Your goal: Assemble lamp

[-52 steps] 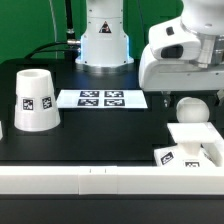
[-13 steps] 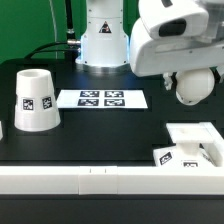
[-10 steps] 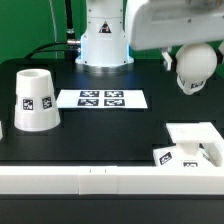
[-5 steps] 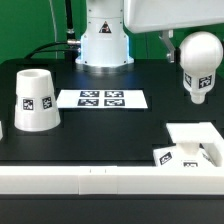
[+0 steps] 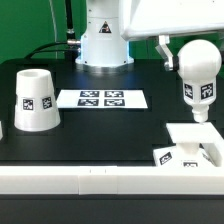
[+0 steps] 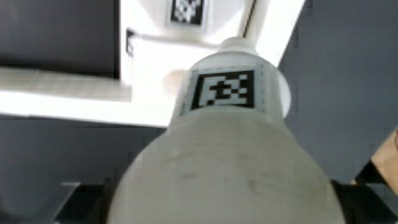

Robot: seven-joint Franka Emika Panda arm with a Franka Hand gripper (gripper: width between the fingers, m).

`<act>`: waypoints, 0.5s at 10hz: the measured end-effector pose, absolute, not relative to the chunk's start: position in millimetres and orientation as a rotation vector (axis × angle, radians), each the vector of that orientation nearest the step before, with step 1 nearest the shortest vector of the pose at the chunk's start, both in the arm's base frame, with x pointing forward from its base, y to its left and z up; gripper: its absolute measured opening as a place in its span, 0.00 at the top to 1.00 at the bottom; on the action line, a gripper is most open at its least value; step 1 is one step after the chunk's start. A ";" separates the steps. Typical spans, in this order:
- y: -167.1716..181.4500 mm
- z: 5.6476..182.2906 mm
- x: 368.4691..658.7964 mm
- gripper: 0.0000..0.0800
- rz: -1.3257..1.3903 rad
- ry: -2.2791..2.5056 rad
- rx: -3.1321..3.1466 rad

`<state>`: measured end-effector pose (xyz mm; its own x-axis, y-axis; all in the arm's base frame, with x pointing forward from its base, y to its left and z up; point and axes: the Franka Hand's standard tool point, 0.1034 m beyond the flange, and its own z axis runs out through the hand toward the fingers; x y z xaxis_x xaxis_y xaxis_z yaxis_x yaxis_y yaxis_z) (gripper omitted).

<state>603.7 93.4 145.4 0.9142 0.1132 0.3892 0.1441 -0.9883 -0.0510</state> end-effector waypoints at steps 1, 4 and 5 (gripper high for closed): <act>93.5 146.2 604.2 0.28 -0.597 -0.202 -2.997; 93.9 148.7 605.2 0.28 -0.618 -0.390 -3.014; 87.5 153.9 608.9 0.28 -0.632 -0.456 -3.019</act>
Offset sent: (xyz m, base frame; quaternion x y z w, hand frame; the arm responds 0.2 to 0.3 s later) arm 0.0031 -0.0256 0.0069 -0.1243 0.0217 -0.2236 0.9665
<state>608.9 87.5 153.9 0.8751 0.2786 0.3957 0.2881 -0.9569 0.0367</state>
